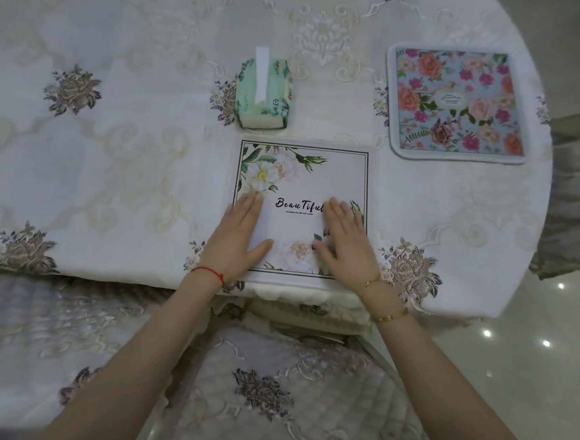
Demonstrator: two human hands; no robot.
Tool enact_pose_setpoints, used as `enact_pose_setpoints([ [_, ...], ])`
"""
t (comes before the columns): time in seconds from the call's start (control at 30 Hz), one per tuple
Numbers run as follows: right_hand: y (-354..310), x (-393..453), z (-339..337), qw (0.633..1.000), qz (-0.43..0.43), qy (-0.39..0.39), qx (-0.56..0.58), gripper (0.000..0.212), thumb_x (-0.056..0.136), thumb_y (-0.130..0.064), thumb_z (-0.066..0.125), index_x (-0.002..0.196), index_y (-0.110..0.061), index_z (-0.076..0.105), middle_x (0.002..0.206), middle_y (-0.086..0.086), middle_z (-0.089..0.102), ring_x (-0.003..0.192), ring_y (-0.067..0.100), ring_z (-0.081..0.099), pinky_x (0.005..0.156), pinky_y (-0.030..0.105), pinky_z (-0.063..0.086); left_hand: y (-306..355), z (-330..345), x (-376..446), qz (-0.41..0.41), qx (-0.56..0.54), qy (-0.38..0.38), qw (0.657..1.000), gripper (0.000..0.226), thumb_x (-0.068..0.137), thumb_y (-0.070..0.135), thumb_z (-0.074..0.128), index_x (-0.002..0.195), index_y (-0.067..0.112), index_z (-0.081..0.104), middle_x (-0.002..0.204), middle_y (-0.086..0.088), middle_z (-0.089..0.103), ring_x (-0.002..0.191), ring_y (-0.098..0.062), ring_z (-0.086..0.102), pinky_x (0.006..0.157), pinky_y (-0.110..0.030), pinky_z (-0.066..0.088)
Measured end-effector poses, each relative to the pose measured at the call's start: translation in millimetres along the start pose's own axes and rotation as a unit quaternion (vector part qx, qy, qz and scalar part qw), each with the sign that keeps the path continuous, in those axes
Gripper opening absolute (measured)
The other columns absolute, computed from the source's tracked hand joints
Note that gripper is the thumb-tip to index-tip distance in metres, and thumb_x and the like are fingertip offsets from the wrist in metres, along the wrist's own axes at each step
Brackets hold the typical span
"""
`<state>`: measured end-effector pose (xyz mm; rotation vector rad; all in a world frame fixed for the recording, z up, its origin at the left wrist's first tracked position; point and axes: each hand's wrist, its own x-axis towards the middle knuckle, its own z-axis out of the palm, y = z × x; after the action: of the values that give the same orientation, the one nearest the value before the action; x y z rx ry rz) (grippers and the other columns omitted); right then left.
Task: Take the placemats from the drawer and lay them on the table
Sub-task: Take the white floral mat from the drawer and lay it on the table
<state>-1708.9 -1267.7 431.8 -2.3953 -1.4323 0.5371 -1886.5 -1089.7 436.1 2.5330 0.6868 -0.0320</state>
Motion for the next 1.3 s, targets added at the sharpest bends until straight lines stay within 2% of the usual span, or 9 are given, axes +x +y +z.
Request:
enact_pose_setpoints([
  [0.13, -17, -10, 21, 1.0, -0.015, -0.015, -0.007, 0.072, 0.1, -0.05, 0.036, 0.155, -0.015, 0.005, 0.163, 0.001, 0.001, 0.15, 0.016, -0.005, 0.123, 0.036, -0.004, 11, 17, -17, -0.016, -0.01, -0.028, 0.999, 0.078, 0.096, 0.049, 0.043, 0.154, 0.017, 0.001, 0.161, 0.002, -0.007, 0.147, -0.008, -0.012, 0.12, -0.029, -0.006],
  [0.4, 25, -52, 9, 1.0, 0.019, -0.01, -0.004, 0.075, 0.098, -0.058, 0.033, 0.155, -0.022, 0.0, 0.163, -0.006, -0.003, 0.149, 0.007, -0.008, 0.122, 0.033, -0.002, -9, 14, -45, -0.052, -0.012, -0.013, 0.998, 0.082, 0.094, 0.052, 0.047, 0.154, 0.019, 0.003, 0.161, 0.005, -0.006, 0.148, -0.009, -0.007, 0.119, -0.03, -0.005],
  [0.5, 25, -62, 6, 0.999, 0.048, 0.006, 0.002, 0.076, 0.097, -0.057, 0.037, 0.155, -0.019, 0.006, 0.163, -0.004, 0.001, 0.15, 0.009, -0.006, 0.122, 0.032, -0.002, -11, 13, -60, -0.065, -0.035, 0.01, 0.997, 0.079, 0.093, 0.046, 0.053, 0.154, 0.016, 0.011, 0.161, 0.002, 0.005, 0.149, -0.012, 0.002, 0.12, -0.029, -0.002],
  [0.6, 3, -59, 12, 1.0, 0.015, 0.007, 0.014, 0.074, 0.097, -0.053, 0.044, 0.154, -0.019, 0.013, 0.162, -0.004, 0.006, 0.15, 0.011, -0.003, 0.121, 0.028, -0.007, 0, 16, -64, -0.061, -0.078, 0.05, 0.994, 0.072, 0.092, 0.036, 0.061, 0.151, 0.016, 0.026, 0.158, 0.001, 0.022, 0.147, -0.014, 0.016, 0.12, -0.029, 0.008],
  [0.73, -25, -54, 28, 0.999, -0.014, -0.006, 0.032, 0.067, 0.098, -0.045, 0.045, 0.153, -0.016, 0.019, 0.162, -0.001, 0.012, 0.15, 0.014, 0.0, 0.124, 0.037, 0.003, 16, 27, -59, -0.066, -0.107, 0.046, 0.991, 0.073, 0.09, 0.038, 0.063, 0.151, 0.019, 0.027, 0.158, 0.007, 0.022, 0.144, -0.003, 0.01, 0.117, -0.022, 0.011],
  [0.93, 10, -84, 17, 0.998, 0.048, 0.009, 0.031, 0.064, 0.101, -0.05, 0.035, 0.154, -0.027, 0.01, 0.162, -0.009, 0.007, 0.149, 0.006, -0.004, 0.123, 0.032, 0.0, 5, 31, -74, -0.097, -0.133, 0.082, 0.983, 0.076, 0.089, 0.04, 0.063, 0.151, 0.018, 0.026, 0.159, 0.005, 0.016, 0.147, -0.011, 0.009, 0.121, -0.034, 0.008],
  [1.07, 24, -86, 1, 0.996, 0.067, 0.045, 0.023, 0.063, 0.1, -0.043, 0.041, 0.153, -0.018, 0.018, 0.161, -0.001, 0.013, 0.15, 0.013, 0.003, 0.123, 0.034, 0.002, 0, 28, -67, -0.112, -0.092, 0.063, 0.987, 0.081, 0.089, 0.044, 0.061, 0.153, 0.016, 0.018, 0.161, 0.003, 0.009, 0.147, -0.009, 0.0, 0.122, -0.038, 0.002],
  [1.17, 21, -56, -12, 0.997, 0.041, 0.054, 0.029, 0.064, 0.1, -0.041, 0.043, 0.153, -0.013, 0.019, 0.161, 0.001, 0.012, 0.15, 0.016, 0.002, 0.123, 0.035, 0.001, -2, 15, -41, -0.074, -0.056, 0.046, 0.995, 0.077, 0.093, 0.044, 0.054, 0.153, 0.014, 0.015, 0.161, 0.002, 0.008, 0.148, -0.01, -0.001, 0.121, -0.031, -0.003],
  [1.3, -1, 14, -10, 1.0, 0.005, 0.015, 0.026, 0.068, 0.099, -0.039, 0.046, 0.153, -0.011, 0.017, 0.162, 0.006, 0.01, 0.15, 0.022, 0.002, 0.123, 0.038, 0.001, 5, -3, 20, -0.01, -0.024, 0.019, 0.999, 0.073, 0.096, 0.041, 0.048, 0.153, 0.013, 0.013, 0.162, -0.002, 0.007, 0.149, -0.015, -0.003, 0.12, -0.028, -0.004],
])
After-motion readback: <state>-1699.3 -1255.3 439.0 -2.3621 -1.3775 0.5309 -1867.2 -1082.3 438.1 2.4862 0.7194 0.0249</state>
